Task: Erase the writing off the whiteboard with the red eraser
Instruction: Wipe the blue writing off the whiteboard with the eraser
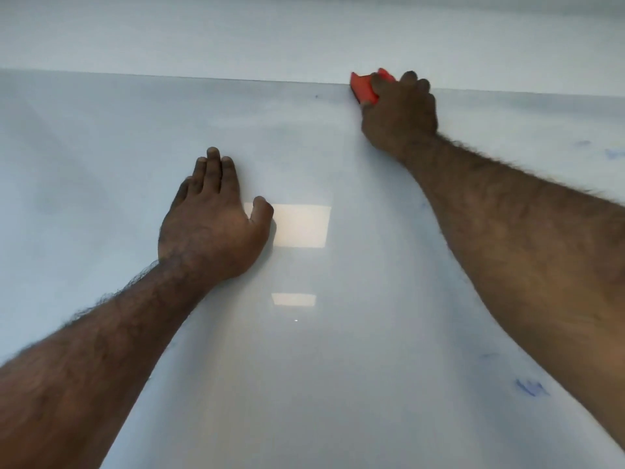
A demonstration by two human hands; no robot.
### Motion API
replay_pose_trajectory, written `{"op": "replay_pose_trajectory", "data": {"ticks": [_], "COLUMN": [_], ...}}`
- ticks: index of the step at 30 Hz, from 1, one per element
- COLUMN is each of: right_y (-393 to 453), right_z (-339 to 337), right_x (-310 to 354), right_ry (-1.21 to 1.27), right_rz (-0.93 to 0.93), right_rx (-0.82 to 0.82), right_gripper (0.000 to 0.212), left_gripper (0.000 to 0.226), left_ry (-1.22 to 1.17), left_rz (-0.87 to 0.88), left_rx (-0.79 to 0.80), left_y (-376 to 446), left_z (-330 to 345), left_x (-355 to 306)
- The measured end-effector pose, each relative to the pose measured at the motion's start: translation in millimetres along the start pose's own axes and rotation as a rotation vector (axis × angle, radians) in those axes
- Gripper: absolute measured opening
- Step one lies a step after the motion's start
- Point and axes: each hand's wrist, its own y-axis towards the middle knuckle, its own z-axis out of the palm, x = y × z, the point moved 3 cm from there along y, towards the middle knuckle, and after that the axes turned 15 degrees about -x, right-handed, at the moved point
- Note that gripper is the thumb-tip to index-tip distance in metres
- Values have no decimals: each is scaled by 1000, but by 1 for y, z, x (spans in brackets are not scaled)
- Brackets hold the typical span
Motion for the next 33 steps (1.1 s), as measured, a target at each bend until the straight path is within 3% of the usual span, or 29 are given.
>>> {"op": "replay_pose_trajectory", "data": {"ticks": [5, 9, 12, 19, 25, 29, 33], "right_y": [-20, -31, -13, 0, -30, -24, -21], "right_z": [21, 22, 18, -23, -66, -76, -67], "right_x": [111, 123, 70, -124, -251, -280, -241], "right_ry": [179, 218, 124, -111, -286, -294, -181], "right_rz": [-260, -363, -248, 88, 214, 296, 392], "right_rx": [31, 24, 13, 5, 1, -7, -71], "right_gripper": [50, 51, 54, 56, 57, 54, 46], "left_gripper": [77, 77, 78, 91, 87, 83, 80], "left_ry": [-13, -10, -6, 30, 19, 11, -20], "left_rz": [-12, -7, 7, 17, -79, -27, 14], "left_rx": [8, 17, 22, -24, -44, -34, 6], "left_y": [4, 4, 3, 6, 8, 1, 1], "left_z": [-1, -2, -3, 7, 30, 24, 17], "left_x": [-1, 2, 3, 15, 9, -30, -83]}}
